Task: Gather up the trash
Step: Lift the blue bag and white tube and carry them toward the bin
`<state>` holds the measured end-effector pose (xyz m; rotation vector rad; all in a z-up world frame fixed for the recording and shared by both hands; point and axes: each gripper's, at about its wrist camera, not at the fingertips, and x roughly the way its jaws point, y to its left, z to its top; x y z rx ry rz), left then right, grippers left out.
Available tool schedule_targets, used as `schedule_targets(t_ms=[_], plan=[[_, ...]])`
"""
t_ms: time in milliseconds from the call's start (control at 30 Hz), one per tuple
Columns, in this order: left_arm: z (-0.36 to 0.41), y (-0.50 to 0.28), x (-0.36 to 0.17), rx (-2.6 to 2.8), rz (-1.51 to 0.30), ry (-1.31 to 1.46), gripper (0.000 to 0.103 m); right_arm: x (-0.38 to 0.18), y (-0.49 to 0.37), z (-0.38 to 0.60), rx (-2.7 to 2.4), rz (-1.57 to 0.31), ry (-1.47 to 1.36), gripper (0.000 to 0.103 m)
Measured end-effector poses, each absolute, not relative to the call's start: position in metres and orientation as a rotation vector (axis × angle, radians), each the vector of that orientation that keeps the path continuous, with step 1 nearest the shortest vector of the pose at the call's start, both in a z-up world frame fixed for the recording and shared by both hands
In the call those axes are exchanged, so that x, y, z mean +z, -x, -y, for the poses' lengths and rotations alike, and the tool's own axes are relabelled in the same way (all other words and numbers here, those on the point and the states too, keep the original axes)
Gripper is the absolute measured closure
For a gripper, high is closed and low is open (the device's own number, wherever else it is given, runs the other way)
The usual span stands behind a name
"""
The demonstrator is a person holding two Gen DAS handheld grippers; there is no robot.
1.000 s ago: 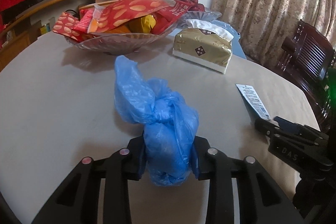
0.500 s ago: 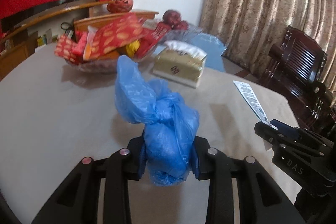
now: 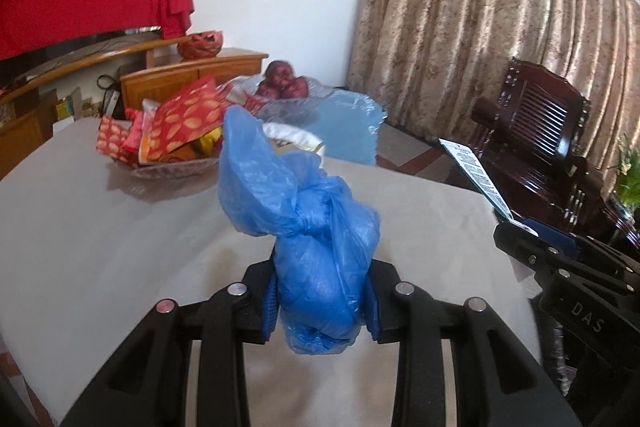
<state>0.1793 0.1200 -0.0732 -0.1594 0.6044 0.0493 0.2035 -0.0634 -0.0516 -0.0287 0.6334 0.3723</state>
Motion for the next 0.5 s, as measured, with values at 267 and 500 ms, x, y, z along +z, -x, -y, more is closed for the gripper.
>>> schedule_targets(t_ms=[267, 500], plan=[[-0.074, -0.161, -0.049, -0.037, -0.57, 0.128, 0.07, -0.027, -0.163, 0.107, 0.341, -0.581, 0.029, 0.066], [-0.043, -0.151, -0.053, -0.105, -0.595, 0.121, 0.07, -0.044, -0.149, 0.131, 0.323, -0.617, 0.015, 0.067]])
